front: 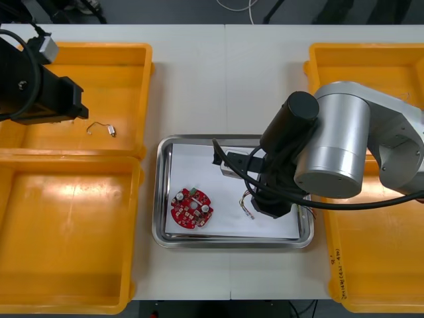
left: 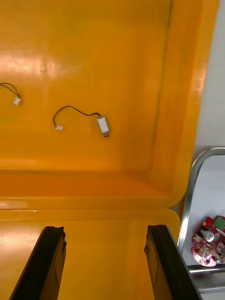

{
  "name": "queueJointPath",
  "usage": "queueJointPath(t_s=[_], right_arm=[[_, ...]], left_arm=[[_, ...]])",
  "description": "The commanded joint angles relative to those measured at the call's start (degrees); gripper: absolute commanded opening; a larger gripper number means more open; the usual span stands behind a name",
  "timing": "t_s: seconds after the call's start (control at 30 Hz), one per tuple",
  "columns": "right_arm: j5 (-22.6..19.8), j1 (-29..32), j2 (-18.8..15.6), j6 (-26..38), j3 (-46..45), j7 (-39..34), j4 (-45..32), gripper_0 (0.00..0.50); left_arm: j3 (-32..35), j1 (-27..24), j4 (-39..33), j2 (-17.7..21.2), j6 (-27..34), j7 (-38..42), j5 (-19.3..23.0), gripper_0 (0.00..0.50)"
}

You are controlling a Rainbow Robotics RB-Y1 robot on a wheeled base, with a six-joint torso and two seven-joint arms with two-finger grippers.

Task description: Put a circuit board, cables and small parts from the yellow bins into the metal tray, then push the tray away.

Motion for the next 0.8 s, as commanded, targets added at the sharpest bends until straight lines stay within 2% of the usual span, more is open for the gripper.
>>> queueJointPath(t_s=[0.03, 0.5, 0.67, 0.8], right_arm=[[-0.41, -2.13, 1.52, -0.36, 0.62, 5.37, 0.56, 0.0], [2.76, -1.95, 0.64, -0.8, 7.74, 7.04, 1.09, 0.0], [2.67, -1.6, 0.82, -2.56, 8.88, 7.83, 1.88, 0.0], [4.25, -1.6, 0.82, -4.67, 10.38, 8.27, 2.32, 0.0]], left_arm=[[4.33, 1.15, 2.09, 3.36, 0.34, -5.9, -0.54, 0.5], [7.31, 1.15, 9.92, 5.12, 0.34, -16.19, -4.67, 0.5], [7.23, 0.8, 12.99, 5.21, -4.46, -17.68, -5.55, 0.5], [7.23, -0.08, 15.89, 5.12, -6.92, -21.37, -6.52, 0.5]])
